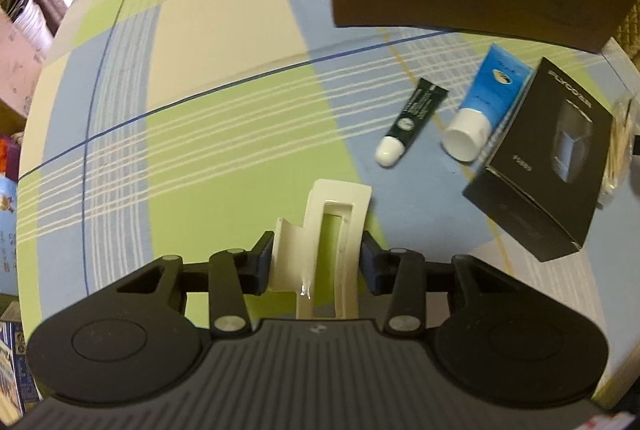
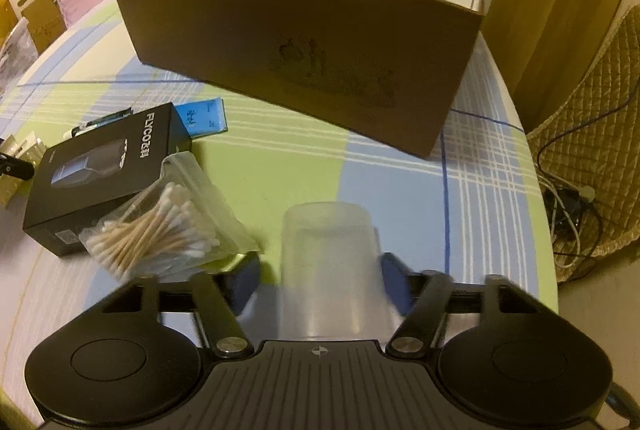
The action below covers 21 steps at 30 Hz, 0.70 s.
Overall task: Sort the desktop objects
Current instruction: 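Carry the hair clip and clear cup with both tools over the brown box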
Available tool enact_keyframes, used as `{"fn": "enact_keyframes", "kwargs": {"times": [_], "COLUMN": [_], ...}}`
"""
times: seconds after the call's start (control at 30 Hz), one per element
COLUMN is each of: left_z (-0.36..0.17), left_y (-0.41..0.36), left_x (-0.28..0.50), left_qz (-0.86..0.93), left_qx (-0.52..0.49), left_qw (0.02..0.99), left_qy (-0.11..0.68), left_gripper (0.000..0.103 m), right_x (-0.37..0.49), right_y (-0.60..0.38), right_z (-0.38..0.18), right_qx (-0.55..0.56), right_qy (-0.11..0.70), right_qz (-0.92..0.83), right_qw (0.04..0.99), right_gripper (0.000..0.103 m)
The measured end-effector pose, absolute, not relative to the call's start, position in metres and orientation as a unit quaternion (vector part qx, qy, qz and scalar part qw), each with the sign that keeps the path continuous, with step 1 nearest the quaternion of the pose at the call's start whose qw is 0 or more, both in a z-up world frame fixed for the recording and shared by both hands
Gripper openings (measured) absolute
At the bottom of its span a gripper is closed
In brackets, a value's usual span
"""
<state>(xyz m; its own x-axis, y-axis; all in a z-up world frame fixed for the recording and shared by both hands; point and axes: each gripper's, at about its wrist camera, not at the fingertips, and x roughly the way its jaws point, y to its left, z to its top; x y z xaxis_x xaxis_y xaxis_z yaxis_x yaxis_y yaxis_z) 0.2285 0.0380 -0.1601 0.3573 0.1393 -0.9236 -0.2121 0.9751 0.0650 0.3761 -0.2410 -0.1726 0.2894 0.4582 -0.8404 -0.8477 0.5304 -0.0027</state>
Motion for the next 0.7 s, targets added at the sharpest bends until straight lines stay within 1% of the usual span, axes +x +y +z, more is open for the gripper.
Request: {"fn": "enact_keyframes", "kwargs": {"times": [0.3,0.53,0.7], "left_z": [-0.158,-0.149,-0.125], "left_y": [0.042,0.034,0.029], "left_x": [0.217,0.214,0.217], "left_qz": [0.117,0.105,0.093], "left_qx": [-0.051,-0.073,-0.078], "left_qw": [0.821,0.827,0.845], "left_qy": [0.556,0.547,0.522], "left_gripper": [0.038,0.038,0.038], "right_x": [0.365,0.364,0.371], "right_y": [-0.240,-0.250,-0.256], "right_z": [-0.171,-0.161,-0.144], "right_qx": [-0.250,-0.212,-0.178], "right_qy": [0.426,0.467,0.478], "right_qz": [0.423,0.411,0.405], "right_qw": [0.759,0.754,0.759], "right_gripper": [0.049,0.049,0.049]}}
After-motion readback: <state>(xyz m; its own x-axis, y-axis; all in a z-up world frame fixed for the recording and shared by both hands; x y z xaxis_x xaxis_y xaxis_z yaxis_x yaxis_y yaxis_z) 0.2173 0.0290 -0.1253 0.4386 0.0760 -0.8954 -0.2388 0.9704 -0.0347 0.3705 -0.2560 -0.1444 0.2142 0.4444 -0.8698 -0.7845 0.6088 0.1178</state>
